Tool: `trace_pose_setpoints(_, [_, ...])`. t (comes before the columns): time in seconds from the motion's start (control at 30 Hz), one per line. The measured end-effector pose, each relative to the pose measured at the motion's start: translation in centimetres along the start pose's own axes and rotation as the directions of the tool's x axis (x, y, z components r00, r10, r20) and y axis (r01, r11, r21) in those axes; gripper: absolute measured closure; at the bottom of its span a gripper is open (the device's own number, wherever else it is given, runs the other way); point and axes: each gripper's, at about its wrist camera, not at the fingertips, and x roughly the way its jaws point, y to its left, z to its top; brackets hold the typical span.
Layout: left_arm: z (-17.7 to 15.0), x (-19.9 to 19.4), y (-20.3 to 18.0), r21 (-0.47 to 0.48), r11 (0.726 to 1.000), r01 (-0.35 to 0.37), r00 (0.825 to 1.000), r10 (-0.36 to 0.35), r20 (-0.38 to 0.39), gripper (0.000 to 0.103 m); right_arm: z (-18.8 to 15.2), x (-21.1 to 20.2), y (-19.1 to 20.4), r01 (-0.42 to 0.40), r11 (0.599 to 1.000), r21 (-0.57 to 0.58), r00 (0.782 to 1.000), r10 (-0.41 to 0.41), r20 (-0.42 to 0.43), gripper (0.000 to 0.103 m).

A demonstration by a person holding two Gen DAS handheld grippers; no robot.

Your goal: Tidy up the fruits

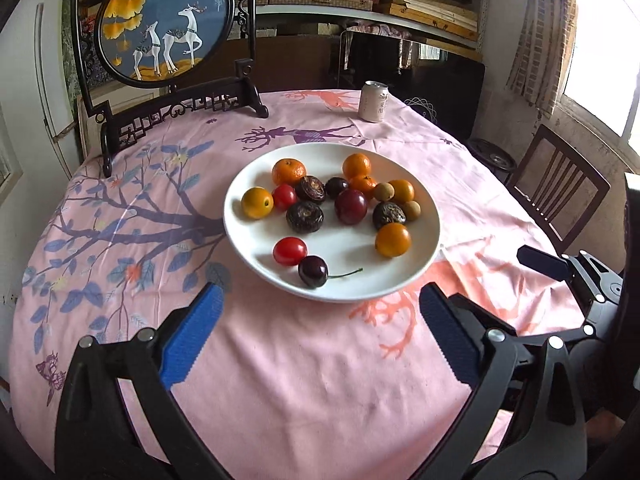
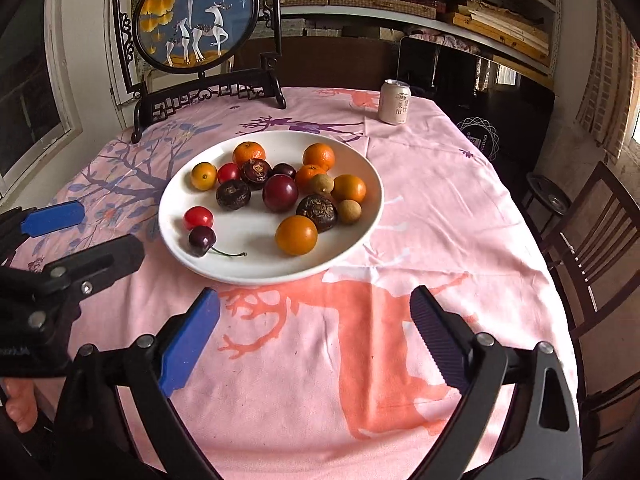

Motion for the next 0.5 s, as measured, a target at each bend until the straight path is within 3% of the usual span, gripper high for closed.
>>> trace_pose_setpoints(0.5, [-1.2,-1.7,0.7,-0.033,0.999,-0.016,1.0,0.016,0.01,0.002,-0.6,-1.4,1.2,-0.003,1.0,-0.006,1.0,0.003,0.001,0.007])
